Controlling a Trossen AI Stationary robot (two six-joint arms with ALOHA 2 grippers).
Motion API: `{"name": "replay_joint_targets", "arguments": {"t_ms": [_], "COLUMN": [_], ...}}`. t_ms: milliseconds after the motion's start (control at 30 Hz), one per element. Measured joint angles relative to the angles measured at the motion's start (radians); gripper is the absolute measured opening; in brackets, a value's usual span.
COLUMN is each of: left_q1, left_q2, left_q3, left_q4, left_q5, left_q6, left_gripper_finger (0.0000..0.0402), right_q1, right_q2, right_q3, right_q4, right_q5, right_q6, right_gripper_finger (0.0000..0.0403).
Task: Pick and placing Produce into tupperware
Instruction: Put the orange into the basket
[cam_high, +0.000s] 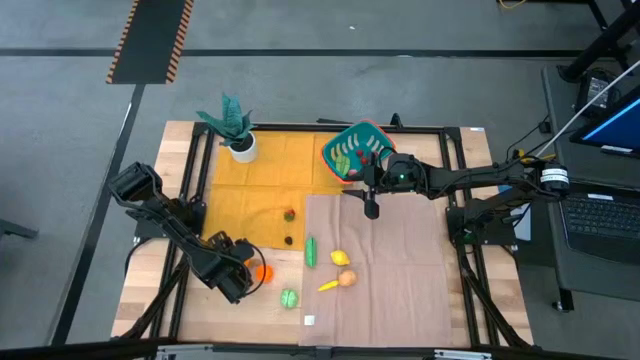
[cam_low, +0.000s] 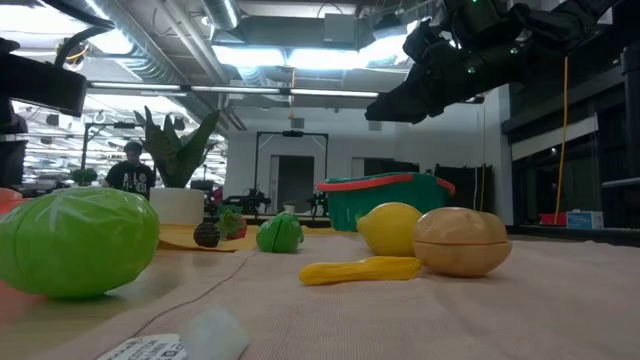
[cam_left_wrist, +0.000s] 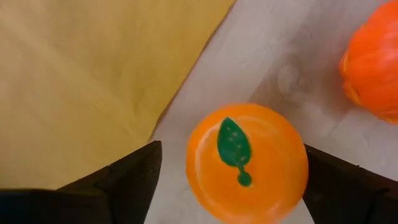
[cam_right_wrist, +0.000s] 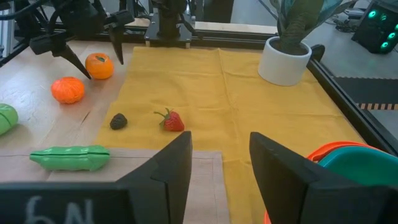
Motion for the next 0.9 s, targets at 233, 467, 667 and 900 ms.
{"name": "replay_joint_targets", "arguments": {"t_ms": [233,467,667,900], "left_q1": [0.0,0.0,0.0,0.0], "left_q2": [0.0,0.0,0.0,0.0], "left_q3": [0.0,0.0,0.0,0.0], "left_q4": [0.003,0.006,0.01,0.02], "left_q5": [0.029,0.027,0.024,-0.011], "left_q6": [-0.004,-0.004,-0.005,-0.005], "left_gripper_finger": [0.0271,0.0238,0.0275,0.0293], "right_q1": [0.0,0.0,0.0,0.0], "right_q2": [0.0,0.0,0.0,0.0], "right_q3": [0.0,0.0,0.0,0.0], "right_q4": [0.0,0.0,0.0,0.0], "right_q5": [0.0,0.0,0.0,0.0], "right_q6": [0.001,0.001,0.001,0.001], "right_gripper_finger": [0.0163,0.0163,0.0163,0.0163]}}
